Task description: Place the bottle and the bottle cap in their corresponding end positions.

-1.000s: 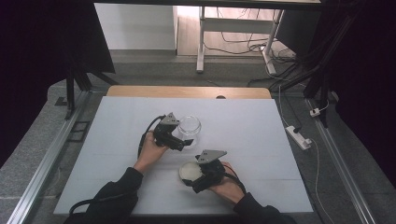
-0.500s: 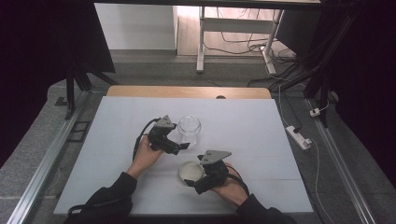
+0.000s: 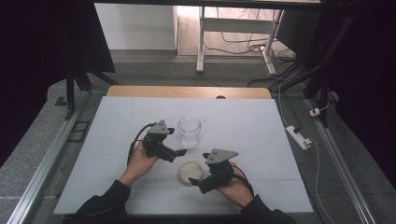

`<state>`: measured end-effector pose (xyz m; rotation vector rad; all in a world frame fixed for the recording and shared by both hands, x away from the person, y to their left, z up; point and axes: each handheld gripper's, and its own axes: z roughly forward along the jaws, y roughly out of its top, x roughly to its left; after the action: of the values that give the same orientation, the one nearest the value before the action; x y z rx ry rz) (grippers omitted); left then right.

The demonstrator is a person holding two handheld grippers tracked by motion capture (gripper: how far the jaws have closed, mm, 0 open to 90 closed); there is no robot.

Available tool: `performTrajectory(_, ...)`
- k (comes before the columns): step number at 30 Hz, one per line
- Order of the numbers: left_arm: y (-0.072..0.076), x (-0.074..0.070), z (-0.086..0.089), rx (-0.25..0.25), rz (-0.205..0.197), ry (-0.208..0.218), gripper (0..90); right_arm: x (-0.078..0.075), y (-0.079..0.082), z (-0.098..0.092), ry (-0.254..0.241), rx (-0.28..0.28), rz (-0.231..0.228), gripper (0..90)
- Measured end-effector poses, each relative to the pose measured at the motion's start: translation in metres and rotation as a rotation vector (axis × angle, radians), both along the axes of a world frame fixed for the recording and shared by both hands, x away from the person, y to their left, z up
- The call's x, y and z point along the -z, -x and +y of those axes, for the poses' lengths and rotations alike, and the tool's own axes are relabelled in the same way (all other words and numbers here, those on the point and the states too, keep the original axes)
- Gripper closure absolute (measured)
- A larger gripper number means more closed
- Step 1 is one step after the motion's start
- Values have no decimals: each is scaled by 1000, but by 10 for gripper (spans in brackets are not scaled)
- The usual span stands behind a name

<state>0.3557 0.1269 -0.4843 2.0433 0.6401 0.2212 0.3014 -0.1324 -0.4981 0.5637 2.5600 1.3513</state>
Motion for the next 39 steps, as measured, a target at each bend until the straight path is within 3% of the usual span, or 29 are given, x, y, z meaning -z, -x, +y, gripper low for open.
performTrajectory(6, 13, -3, 9, 21, 26, 45, 0, -5, 1, -6, -11, 15, -6, 0)
performTrajectory(12, 27, -6, 18, 15, 22, 65, 0, -10, 3, -13, -19, 31, -8, 0)
performTrajectory(27, 64, -8, 40, -33, 11, 62, 0, -18, 14, -43, -35, 101, -29, 0)
performTrajectory(39, 94, 1, 67, -92, 50, 62, 0, -21, 22, -70, -36, 169, -42, 0)
